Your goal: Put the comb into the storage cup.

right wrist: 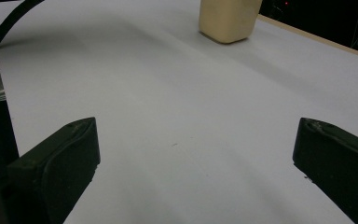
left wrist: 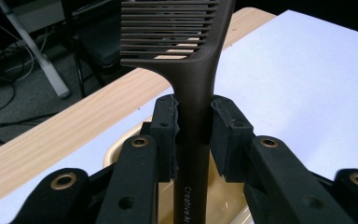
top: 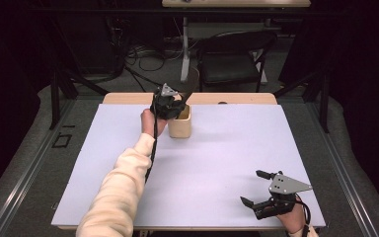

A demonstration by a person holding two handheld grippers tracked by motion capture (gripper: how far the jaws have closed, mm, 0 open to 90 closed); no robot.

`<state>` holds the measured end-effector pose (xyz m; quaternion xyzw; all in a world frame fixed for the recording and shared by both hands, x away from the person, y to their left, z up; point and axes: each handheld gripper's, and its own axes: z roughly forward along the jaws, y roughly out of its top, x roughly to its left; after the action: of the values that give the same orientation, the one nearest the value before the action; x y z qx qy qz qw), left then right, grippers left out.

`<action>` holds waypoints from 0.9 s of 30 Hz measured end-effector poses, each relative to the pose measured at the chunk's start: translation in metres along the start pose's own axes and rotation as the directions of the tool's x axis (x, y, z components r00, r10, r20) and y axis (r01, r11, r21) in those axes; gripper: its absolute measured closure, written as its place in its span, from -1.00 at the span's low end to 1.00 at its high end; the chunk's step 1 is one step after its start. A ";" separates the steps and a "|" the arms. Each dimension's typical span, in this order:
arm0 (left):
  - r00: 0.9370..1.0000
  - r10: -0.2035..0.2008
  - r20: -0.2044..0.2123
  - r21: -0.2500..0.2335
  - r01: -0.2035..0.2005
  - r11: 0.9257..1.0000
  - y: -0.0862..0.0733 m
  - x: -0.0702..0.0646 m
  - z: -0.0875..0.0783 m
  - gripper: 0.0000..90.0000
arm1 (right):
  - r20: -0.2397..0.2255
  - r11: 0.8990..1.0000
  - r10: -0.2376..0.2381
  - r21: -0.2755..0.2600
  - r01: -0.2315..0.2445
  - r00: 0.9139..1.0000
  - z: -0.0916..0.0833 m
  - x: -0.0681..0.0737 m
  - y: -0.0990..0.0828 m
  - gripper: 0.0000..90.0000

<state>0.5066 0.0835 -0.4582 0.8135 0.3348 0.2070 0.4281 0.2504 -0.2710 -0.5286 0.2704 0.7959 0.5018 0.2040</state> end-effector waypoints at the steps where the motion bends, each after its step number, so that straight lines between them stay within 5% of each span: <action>1: 1.000 -0.001 0.001 0.001 0.001 1.000 0.000 0.000 0.000 0.61 | 0.001 1.000 0.001 0.002 -0.001 1.000 0.000 0.000 0.000 -1.00; 27: 1.000 -0.010 0.026 0.054 0.009 0.998 -0.009 0.003 0.006 0.61 | 0.001 1.000 0.004 0.005 -0.004 1.000 0.000 0.000 0.000 -1.00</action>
<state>0.5086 0.0858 -0.4693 0.8258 0.3386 0.1850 0.4112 0.2506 -0.2708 -0.5289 0.2727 0.7965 0.5002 0.2026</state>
